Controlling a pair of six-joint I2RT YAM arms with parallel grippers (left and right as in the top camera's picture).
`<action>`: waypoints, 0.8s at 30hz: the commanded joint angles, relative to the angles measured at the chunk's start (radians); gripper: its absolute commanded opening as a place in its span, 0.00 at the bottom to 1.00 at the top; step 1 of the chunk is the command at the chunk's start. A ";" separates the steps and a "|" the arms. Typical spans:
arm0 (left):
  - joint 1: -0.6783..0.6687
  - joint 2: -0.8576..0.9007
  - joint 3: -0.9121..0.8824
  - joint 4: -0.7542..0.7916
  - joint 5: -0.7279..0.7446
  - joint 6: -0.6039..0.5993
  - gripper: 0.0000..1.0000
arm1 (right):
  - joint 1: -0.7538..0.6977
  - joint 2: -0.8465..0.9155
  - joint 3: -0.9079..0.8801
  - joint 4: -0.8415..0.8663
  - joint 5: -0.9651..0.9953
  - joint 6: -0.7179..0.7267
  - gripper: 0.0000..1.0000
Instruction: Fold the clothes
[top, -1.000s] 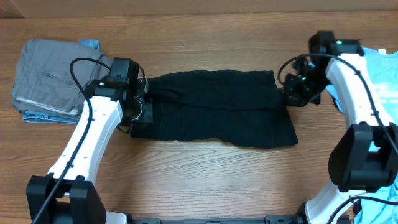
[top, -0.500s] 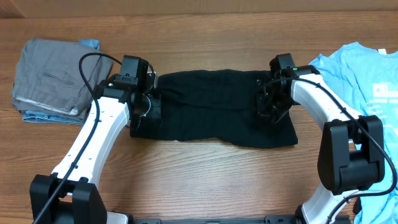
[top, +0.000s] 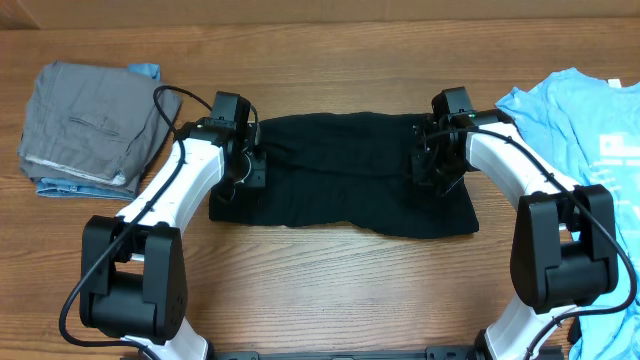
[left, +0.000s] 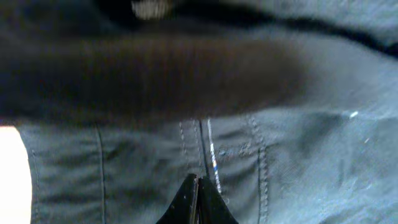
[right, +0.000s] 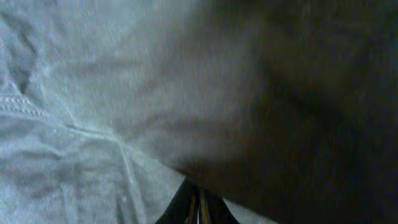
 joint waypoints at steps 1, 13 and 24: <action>-0.007 0.008 -0.002 0.043 -0.008 -0.018 0.04 | 0.005 -0.023 -0.005 0.018 0.011 -0.003 0.04; -0.007 0.017 -0.002 0.161 -0.008 -0.018 0.05 | 0.005 -0.023 -0.005 0.134 0.030 -0.003 0.04; 0.050 0.046 0.064 0.301 -0.062 -0.098 0.66 | 0.002 -0.023 -0.005 0.634 0.152 0.132 0.63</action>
